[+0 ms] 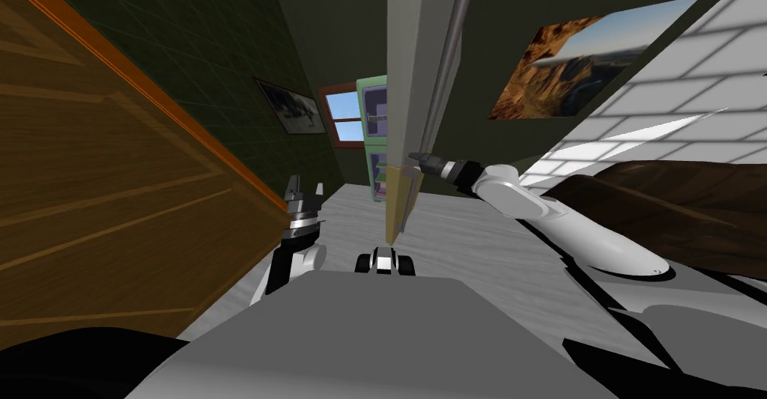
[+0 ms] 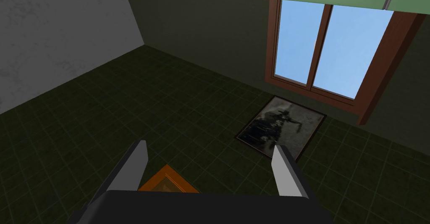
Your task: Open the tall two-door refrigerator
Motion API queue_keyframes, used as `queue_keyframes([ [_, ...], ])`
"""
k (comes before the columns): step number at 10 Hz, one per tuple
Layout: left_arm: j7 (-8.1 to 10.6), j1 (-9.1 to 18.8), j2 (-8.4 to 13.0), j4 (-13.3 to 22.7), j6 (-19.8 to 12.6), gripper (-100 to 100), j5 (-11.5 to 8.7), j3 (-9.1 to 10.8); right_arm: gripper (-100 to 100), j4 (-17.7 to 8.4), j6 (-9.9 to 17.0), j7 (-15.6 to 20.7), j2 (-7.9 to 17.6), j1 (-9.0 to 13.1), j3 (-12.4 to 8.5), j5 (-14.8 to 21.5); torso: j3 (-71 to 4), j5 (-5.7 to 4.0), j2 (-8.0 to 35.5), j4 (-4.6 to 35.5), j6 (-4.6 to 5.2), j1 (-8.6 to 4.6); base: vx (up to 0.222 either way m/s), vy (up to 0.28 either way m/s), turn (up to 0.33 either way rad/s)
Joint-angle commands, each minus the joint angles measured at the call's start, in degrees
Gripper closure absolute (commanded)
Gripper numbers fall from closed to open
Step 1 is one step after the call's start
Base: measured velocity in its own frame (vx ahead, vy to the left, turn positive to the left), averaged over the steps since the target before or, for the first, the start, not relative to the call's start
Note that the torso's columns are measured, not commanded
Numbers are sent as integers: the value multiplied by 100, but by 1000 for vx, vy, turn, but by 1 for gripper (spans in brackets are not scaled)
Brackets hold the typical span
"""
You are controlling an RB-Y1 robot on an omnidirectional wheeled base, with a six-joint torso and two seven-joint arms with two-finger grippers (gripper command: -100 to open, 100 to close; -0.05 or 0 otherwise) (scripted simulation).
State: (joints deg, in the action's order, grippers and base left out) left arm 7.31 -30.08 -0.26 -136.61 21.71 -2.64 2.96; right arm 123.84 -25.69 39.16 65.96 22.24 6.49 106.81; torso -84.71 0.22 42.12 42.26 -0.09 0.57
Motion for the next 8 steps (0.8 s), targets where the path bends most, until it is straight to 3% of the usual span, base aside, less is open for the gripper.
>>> queue_keyframes([
  [1, 0, 0, 0, 0, 0, 0, 0, 0, -100, 14, -253, -233, 166, 248, -190, -136, -3, 10, 2, 11, -21, 8, 15, 40, 39],
  [2, 0, 0, 0, 0, 0, 0, 0, 0, -100, -11, -205, -148, 156, 189, -147, -154, 2, 1, 7, 6, -10, -13, 4, 14, 10],
  [3, 0, 0, 0, 0, 0, 0, 0, 0, 0, -11, -222, -166, 162, 201, -156, -162, 11, -17, 14, 3, 3, -49, 2, 7, 0],
  [8, 0, 0, 1, 0, 0, 0, 0, 0, 0, -10, -221, -164, 161, 200, -155, -161, 14, -21, 16, 2, 9, -57, 0, 1, 0],
])
